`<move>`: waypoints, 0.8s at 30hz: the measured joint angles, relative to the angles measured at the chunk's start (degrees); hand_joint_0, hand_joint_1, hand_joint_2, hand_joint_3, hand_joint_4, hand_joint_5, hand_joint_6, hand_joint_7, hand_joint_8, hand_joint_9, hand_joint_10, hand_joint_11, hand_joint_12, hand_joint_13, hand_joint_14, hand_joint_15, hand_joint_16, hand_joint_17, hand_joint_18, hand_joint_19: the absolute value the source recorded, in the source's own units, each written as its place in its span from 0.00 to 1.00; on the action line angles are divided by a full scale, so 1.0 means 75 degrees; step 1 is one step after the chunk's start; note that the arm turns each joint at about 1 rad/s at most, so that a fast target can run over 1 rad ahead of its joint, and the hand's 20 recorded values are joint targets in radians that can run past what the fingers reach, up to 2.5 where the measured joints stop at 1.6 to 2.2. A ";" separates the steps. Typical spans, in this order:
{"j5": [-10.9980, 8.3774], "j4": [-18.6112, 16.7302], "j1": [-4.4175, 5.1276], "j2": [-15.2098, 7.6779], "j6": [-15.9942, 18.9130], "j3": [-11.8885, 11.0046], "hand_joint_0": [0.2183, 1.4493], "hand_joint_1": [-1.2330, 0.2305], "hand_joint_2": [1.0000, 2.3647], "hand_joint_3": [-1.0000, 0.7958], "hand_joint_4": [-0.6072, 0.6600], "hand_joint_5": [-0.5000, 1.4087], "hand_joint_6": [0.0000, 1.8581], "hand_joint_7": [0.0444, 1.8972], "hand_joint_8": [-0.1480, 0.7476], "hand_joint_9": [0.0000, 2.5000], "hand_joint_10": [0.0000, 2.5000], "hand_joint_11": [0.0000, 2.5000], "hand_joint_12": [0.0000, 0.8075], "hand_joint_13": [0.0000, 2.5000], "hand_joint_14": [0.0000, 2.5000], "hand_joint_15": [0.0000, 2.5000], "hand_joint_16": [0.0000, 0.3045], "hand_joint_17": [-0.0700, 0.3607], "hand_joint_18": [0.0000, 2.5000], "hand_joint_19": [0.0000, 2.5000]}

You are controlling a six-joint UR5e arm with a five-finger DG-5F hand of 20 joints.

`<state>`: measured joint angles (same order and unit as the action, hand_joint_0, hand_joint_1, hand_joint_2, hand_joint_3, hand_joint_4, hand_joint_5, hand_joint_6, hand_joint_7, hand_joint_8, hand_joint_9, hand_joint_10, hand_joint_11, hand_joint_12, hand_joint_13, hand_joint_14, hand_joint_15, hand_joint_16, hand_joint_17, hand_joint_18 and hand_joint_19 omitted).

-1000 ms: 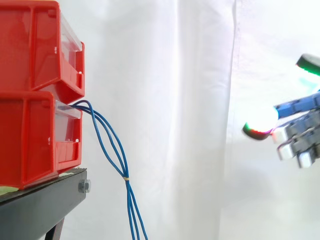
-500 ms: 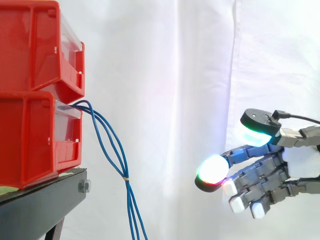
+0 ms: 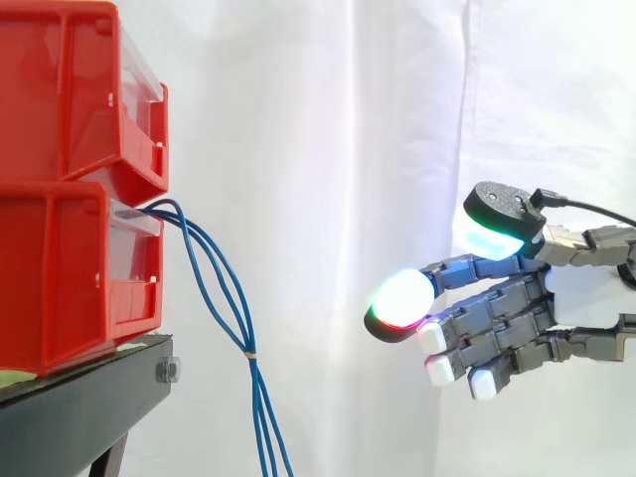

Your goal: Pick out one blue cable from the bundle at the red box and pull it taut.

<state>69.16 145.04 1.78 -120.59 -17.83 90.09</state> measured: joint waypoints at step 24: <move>0.0422 -0.0180 0.0010 -0.1378 0.0710 -0.0969 0.21 0.42 0.00 0.32 0.61 0.18 0.27 0.43 0.40 0.33 0.00 0.11 0.38 0.28 0.01 0.15 0.14 0.39 0.26 0.26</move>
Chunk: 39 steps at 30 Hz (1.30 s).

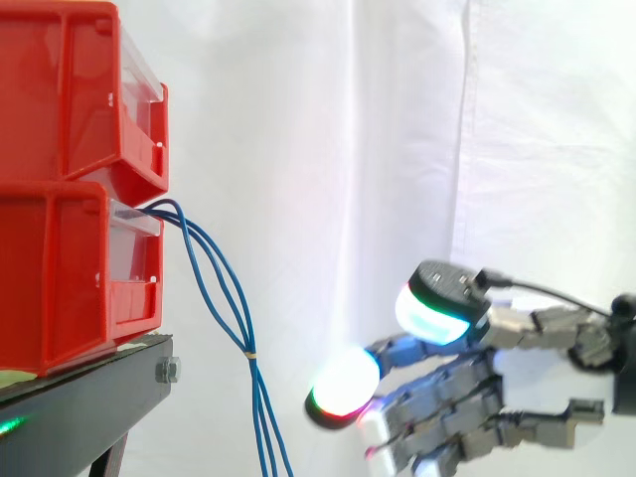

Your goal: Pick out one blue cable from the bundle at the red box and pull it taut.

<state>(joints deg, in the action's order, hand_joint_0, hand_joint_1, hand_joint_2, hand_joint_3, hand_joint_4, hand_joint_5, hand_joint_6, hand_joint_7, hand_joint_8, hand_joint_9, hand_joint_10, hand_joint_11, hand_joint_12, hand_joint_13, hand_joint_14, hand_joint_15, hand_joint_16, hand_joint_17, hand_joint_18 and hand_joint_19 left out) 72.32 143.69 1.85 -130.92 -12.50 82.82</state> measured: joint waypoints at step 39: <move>0.0770 -0.1253 0.0255 -0.0860 -0.0062 -0.0659 0.11 0.37 0.00 0.28 0.65 0.19 0.27 0.42 0.43 0.34 0.00 0.11 0.43 0.30 0.01 0.15 0.18 0.45 0.30 0.25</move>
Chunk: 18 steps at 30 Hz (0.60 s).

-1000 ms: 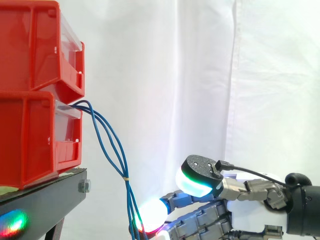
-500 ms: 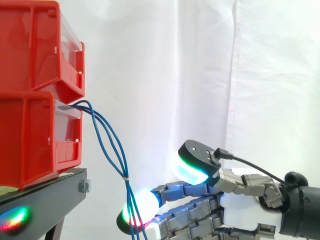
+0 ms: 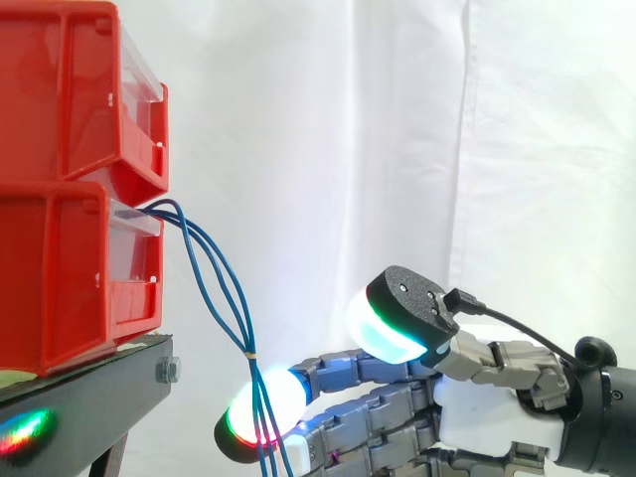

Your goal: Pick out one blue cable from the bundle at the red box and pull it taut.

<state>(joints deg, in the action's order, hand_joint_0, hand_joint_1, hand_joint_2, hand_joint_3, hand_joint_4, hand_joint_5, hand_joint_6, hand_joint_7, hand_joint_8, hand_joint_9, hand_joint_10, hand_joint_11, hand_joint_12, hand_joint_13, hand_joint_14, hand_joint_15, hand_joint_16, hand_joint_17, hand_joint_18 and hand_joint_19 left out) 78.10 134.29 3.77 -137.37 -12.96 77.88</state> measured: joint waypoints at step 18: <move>-0.0127 -0.0314 0.0289 -0.0017 -0.0555 -0.0053 0.15 0.43 0.00 0.28 0.64 0.19 0.27 0.42 0.43 0.34 0.00 0.11 0.41 0.30 0.01 0.15 0.17 0.43 0.29 0.26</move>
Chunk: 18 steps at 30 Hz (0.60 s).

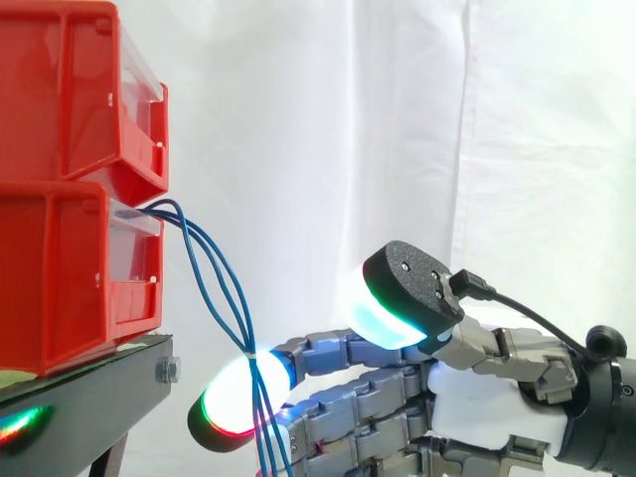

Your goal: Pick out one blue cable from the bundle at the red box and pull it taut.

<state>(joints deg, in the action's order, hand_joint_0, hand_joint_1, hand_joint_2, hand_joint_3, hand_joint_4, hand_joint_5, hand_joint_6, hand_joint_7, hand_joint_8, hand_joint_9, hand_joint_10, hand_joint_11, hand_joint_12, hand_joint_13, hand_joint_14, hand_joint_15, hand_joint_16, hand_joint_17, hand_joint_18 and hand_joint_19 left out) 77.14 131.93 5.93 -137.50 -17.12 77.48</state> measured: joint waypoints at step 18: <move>0.0303 -0.0083 0.0012 -0.0835 0.0305 -0.1034 0.15 0.44 0.00 0.28 0.65 0.19 0.27 0.43 0.43 0.35 0.00 0.11 0.41 0.31 0.01 0.16 0.17 0.43 0.30 0.26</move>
<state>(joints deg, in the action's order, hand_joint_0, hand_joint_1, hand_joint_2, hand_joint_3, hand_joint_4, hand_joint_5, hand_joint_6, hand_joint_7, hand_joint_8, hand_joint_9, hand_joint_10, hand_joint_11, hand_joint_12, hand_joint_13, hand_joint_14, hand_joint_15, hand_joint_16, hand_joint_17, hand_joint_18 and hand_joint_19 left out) 79.41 131.31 6.02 -143.76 -14.83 69.72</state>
